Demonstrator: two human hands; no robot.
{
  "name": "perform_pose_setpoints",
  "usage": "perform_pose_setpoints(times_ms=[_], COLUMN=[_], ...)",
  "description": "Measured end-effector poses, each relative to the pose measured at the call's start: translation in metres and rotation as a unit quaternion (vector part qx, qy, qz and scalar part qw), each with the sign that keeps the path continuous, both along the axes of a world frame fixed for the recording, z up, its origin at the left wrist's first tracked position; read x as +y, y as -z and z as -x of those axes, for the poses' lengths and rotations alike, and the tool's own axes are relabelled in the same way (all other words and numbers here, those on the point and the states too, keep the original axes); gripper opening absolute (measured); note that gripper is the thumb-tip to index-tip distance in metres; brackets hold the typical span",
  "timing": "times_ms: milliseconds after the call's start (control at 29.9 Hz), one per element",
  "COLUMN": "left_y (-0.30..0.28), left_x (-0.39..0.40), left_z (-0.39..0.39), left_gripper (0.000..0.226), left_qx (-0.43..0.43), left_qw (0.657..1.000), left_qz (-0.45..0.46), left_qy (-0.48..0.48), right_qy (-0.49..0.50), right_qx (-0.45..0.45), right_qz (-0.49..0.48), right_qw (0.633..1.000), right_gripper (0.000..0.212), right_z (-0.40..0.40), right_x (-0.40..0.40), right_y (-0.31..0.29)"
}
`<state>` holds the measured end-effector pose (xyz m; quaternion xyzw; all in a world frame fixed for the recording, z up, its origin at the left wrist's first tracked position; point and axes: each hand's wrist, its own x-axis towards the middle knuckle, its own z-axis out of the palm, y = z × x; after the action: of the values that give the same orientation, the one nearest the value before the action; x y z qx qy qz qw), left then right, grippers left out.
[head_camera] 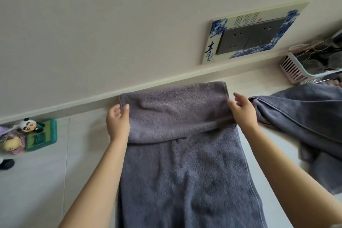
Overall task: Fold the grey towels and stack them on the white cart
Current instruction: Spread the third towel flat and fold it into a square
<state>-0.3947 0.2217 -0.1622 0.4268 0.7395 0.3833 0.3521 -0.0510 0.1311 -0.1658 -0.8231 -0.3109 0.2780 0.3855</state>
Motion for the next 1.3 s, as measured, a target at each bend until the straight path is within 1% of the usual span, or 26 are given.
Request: perform_pose_setpoints(times_ms=[67,134,200,267,301,367,468,601,634,668,735,768,801,835,902,968,1069,1135,1169,1202,1236,1269,1302], left_y=[0.006,0.014,0.023,0.026,0.022,0.020,0.014,0.012,0.011,0.010,0.008,0.005,0.006,0.006,0.002,-0.003,-0.006,-0.004,-0.009,-0.011,-0.014,-0.017,-0.019], left_x=[-0.030,-0.064,-0.094,-0.121,-0.143,-0.161,-0.192,-0.240,-0.250,-0.258,-0.269,-0.275,-0.274,-0.276,-0.277,-0.282,-0.289,-0.290,-0.295,-0.292,-0.297,-0.297,-0.305], left_z=[0.003,0.009,0.017,0.025,0.030,0.034,0.035,0.044,0.047,0.051,0.054,0.059,0.057,0.061,0.065,0.068,0.074,0.083,0.090,0.093,0.098,0.098,0.100], left_gripper=[0.040,0.035,0.040,0.044,0.044,0.044,0.040,0.043,0.044,0.043,0.032,0.027,0.029,0.036,0.047,0.043,0.029,0.025,0.019,0.012,0.013,0.018,0.022], left_qx=[0.022,0.053,0.086,0.106,0.098,0.085,0.103,0.083,0.066,0.030,-0.085,-0.153,-0.213,-0.250,-0.303,-0.316,-0.260,-0.207,-0.168,-0.123,-0.068,-0.018,0.021], left_qw=[1.000,0.998,0.995,0.993,0.994,0.995,0.993,0.993,0.994,0.994,0.987,0.976,0.963,0.953,0.938,0.934,0.946,0.964,0.974,0.983,0.988,0.989,0.985], left_qz=[-0.003,-0.005,0.014,0.025,0.022,0.027,0.040,0.073,0.086,0.102,0.135,0.147,0.160,0.164,0.160,0.145,0.119,0.093,0.080,0.068,0.063,0.058,0.076], left_qy=[0.021,0.038,0.040,0.036,0.038,0.042,0.034,0.029,0.028,0.029,0.036,0.044,0.043,0.046,0.059,0.082,0.152,0.140,0.130,0.121,0.125,0.137,0.155], right_qy=[-0.012,-0.018,-0.022,-0.036,-0.054,-0.067,-0.078,-0.071,-0.066,-0.062,-0.058,-0.062,-0.070,-0.075,-0.091,-0.086,-0.045,-0.017,0.001,0.018,0.030,0.031,0.021], right_qx=[-0.050,-0.051,-0.045,-0.058,-0.070,-0.091,-0.114,-0.072,-0.066,-0.064,-0.070,-0.073,-0.072,-0.067,-0.052,-0.026,0.022,0.057,0.066,0.068,0.059,0.040,0.012], right_qz=[0.007,0.013,0.031,0.049,0.053,0.066,0.080,0.093,0.107,0.120,0.145,0.159,0.177,0.194,0.224,0.225,0.181,0.141,0.114,0.090,0.073,0.073,0.089], right_qw=[0.999,0.998,0.998,0.996,0.995,0.991,0.987,0.991,0.990,0.989,0.985,0.983,0.979,0.976,0.969,0.970,0.982,0.988,0.991,0.993,0.995,0.996,0.996], right_gripper=[0.041,0.037,0.036,0.037,0.036,0.034,0.036,0.038,0.039,0.039,0.035,0.029,0.029,0.036,0.046,0.046,0.044,0.039,0.037,0.036,0.034,0.032,0.031], right_z=[0.007,0.019,0.028,0.035,0.042,0.047,0.058,0.068,0.071,0.074,0.079,0.085,0.082,0.085,0.089,0.096,0.101,0.102,0.105,0.103,0.103,0.103,0.105], right_x=[-0.030,-0.064,-0.095,-0.125,-0.145,-0.162,-0.182,-0.213,-0.221,-0.230,-0.245,-0.256,-0.260,-0.269,-0.283,-0.294,-0.301,-0.304,-0.311,-0.309,-0.316,-0.318,-0.325], right_y=[0.007,0.011,0.015,0.017,0.013,0.014,0.009,-0.001,-0.002,-0.004,-0.005,-0.008,-0.007,-0.007,-0.008,-0.011,-0.019,-0.027,-0.031,-0.034,-0.035,-0.035,-0.034])
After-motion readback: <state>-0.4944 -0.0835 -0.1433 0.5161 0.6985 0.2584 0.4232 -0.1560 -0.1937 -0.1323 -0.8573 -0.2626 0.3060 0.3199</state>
